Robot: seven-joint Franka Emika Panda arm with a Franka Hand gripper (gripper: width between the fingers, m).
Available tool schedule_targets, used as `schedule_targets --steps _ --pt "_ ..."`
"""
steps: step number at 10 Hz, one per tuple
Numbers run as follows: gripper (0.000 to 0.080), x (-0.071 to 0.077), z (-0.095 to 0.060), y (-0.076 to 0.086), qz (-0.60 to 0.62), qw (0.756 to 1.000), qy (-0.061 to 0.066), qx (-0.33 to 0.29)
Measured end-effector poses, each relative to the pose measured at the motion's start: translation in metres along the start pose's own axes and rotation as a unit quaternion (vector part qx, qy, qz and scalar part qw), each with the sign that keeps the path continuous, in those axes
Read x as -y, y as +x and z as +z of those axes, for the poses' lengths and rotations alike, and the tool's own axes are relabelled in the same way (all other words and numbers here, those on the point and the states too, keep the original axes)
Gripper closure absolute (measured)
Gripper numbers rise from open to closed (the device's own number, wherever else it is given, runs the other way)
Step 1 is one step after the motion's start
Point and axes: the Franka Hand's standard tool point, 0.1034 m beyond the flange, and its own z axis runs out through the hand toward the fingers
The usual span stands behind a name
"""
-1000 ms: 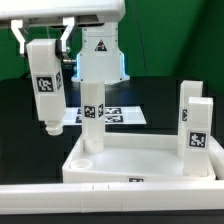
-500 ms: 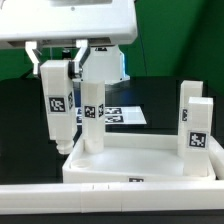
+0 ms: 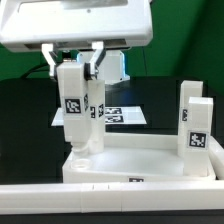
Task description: Assemble desk
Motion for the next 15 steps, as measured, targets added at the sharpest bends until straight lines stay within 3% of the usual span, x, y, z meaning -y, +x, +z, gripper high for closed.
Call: schedule_targets --steps 2,7,15 --pt "0.0508 -0.004 0.007 -0.005 0.0 1.0 -0.006 -0.001" --pt "0.0508 0.001 0.014 -0.005 -0.004 1.0 -0.006 -0.001" --pt "0.0508 0.003 0.008 -0.008 -0.003 1.0 0.001 0.011"
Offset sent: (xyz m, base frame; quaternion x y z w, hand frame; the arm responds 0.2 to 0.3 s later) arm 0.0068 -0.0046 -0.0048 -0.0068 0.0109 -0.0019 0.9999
